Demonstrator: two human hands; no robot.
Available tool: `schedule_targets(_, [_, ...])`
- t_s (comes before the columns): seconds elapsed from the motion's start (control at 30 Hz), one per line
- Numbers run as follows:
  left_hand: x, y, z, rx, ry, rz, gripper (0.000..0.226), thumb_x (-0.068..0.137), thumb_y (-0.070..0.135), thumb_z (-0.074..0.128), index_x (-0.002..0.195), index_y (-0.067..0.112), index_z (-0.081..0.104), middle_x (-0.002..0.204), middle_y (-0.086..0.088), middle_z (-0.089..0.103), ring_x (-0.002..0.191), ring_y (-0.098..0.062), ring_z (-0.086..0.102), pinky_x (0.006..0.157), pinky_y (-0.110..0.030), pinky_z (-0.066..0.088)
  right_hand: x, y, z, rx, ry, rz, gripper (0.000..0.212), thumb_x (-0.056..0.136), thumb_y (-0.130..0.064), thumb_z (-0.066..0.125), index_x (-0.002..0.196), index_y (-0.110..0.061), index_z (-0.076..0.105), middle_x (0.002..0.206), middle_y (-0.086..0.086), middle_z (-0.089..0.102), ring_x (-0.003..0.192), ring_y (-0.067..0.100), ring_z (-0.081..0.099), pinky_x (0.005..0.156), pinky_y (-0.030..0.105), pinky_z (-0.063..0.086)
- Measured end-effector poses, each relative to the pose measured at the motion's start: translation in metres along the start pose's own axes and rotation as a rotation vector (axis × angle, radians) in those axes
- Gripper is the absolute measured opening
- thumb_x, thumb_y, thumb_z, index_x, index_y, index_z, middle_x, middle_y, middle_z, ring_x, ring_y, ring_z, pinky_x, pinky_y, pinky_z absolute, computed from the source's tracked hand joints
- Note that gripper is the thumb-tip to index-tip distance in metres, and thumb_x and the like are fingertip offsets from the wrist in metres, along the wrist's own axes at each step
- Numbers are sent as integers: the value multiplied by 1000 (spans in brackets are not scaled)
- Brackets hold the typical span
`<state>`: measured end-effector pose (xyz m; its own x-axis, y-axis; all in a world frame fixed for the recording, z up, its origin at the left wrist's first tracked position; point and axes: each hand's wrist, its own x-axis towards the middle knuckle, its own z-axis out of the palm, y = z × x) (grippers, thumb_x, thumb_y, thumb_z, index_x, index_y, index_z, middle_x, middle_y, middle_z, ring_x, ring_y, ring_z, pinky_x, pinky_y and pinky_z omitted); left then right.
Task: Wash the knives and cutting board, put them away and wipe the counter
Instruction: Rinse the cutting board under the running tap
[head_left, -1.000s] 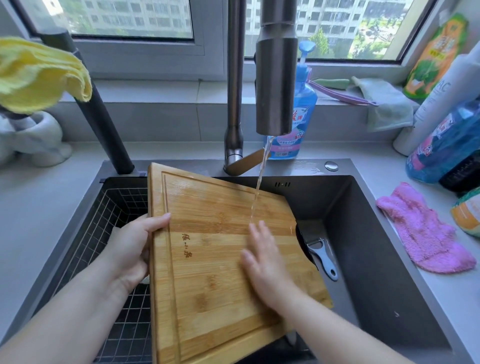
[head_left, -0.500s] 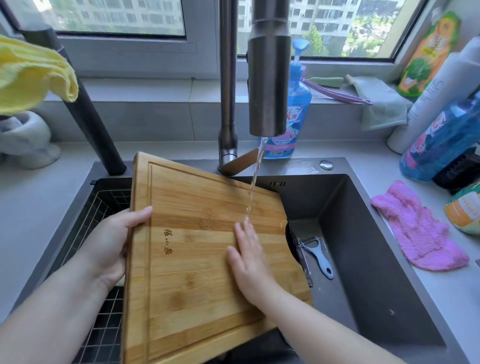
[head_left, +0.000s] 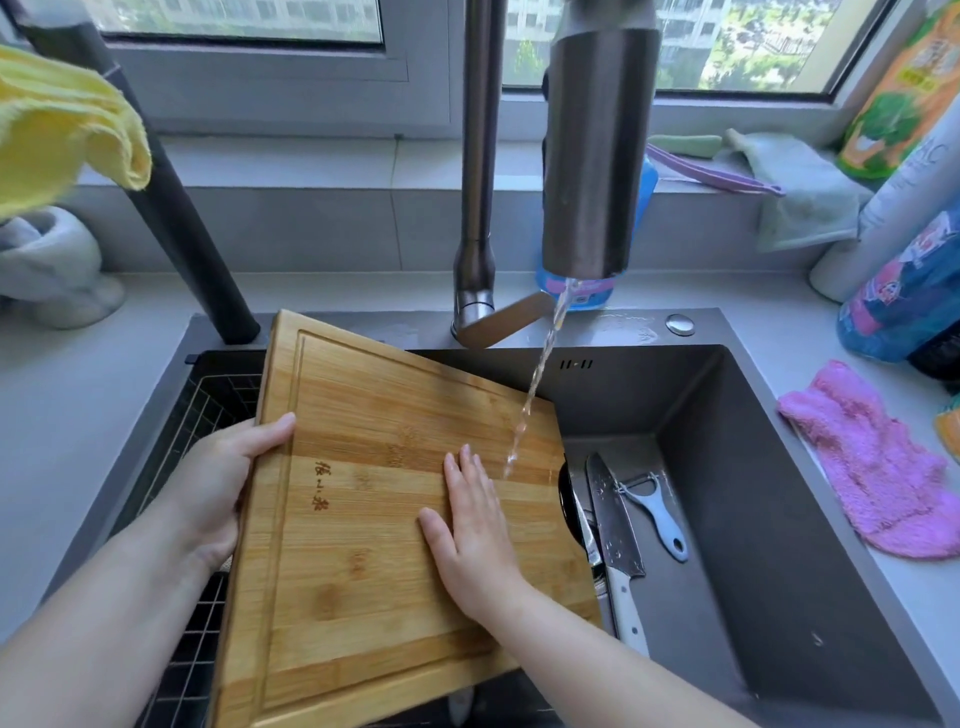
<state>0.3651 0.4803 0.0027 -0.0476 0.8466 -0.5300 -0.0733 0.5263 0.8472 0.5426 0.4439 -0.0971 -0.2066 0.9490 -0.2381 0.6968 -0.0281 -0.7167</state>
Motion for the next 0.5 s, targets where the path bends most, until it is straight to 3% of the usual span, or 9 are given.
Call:
schedule_targets(0.17, [8, -4, -13, 26, 12, -5, 24, 93, 20, 41, 89, 8, 61, 62, -4, 71, 53, -17, 68, 57, -34, 47, 4, -4, 8, 10, -10, 13, 63, 99, -40, 29, 148, -22, -7, 154, -11, -18, 129, -6, -23, 110, 18, -12])
schedule_targets(0.23, [11, -5, -17, 35, 16, -1, 24, 93, 20, 41, 90, 8, 61, 62, -4, 71, 55, -18, 68, 57, -34, 48, 4, -11, 13, -9, -8, -3, 66, 96, -49, 24, 148, -23, -8, 148, -15, -25, 129, -4, -25, 109, 19, -14])
schedule_targets(0.3, [15, -7, -21, 34, 11, 1, 24, 93, 21, 41, 89, 8, 61, 62, -4, 71, 55, -18, 68, 60, -35, 45, 2, -24, 20, -36, -25, -65, 81, 81, -68, 11, 147, -25, -9, 139, -18, -32, 130, -1, -29, 109, 20, -16])
schedule_targets(0.37, [18, -9, -26, 20, 14, -11, 25, 93, 21, 41, 89, 8, 62, 62, -5, 71, 53, -18, 68, 61, -35, 45, 2, -32, 25, -54, -25, -120, 91, 69, -72, 5, 148, -27, -8, 137, -20, -31, 130, -2, -30, 109, 20, -18])
schedule_targets(0.5, [27, -13, -34, 7, 29, -20, 27, 93, 24, 41, 92, 8, 63, 64, -6, 71, 55, -20, 68, 61, -36, 46, 11, -29, 23, -87, -48, -173, 66, 91, -51, 23, 148, -28, -2, 139, -20, -26, 131, -3, -27, 110, 20, -18])
